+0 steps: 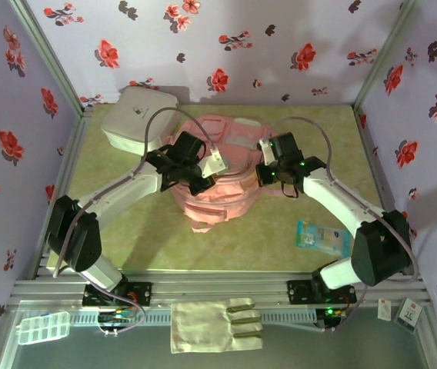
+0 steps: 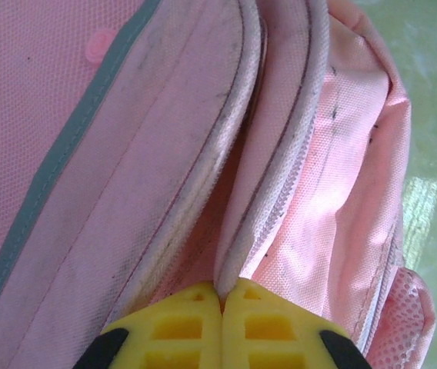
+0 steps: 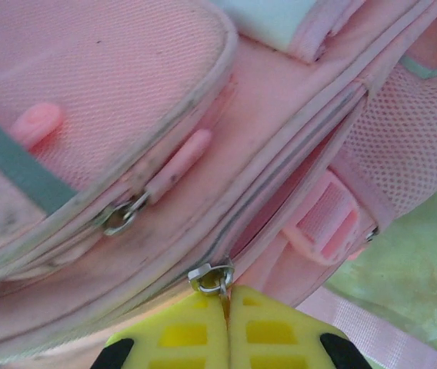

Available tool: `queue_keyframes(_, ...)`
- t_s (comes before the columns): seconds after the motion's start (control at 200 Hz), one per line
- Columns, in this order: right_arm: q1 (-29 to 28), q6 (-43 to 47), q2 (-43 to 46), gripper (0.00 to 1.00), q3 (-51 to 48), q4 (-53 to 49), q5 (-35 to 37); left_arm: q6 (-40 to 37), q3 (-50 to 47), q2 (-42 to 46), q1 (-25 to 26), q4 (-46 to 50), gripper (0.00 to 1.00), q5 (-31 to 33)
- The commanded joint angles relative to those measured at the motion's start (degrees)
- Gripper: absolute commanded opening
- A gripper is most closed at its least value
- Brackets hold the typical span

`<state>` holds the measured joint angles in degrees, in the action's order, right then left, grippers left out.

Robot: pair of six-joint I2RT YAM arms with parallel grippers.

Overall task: Pack the student bag
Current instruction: Zip the student bag at the center of the table.

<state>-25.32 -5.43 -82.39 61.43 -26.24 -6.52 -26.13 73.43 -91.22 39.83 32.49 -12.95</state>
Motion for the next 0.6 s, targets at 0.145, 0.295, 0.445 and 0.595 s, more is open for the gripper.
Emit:
queue_keyframes(0.145,6.15,-0.78,-9.46,0.04,8.14,0.74,4.48,-1.43,-2.28,2.71,-0.37,8.96,0.0,0.23)
queue_keyframes(0.295,7.73,-5.73,-12.62,0.1,11.18,1.0,9.06,-1.54,-2.59,2.78,-0.37,9.6,0.0,-0.65)
queue_keyframes(0.445,7.83,-8.78,-14.65,0.15,13.73,-0.1,11.18,-1.4,-2.15,2.31,-0.37,9.65,0.0,-1.42)
queue_keyframes(0.595,7.8,-9.1,-12.13,0.27,13.23,-1.09,7.41,-0.86,-2.19,2.48,-0.33,7.88,0.0,-1.59)
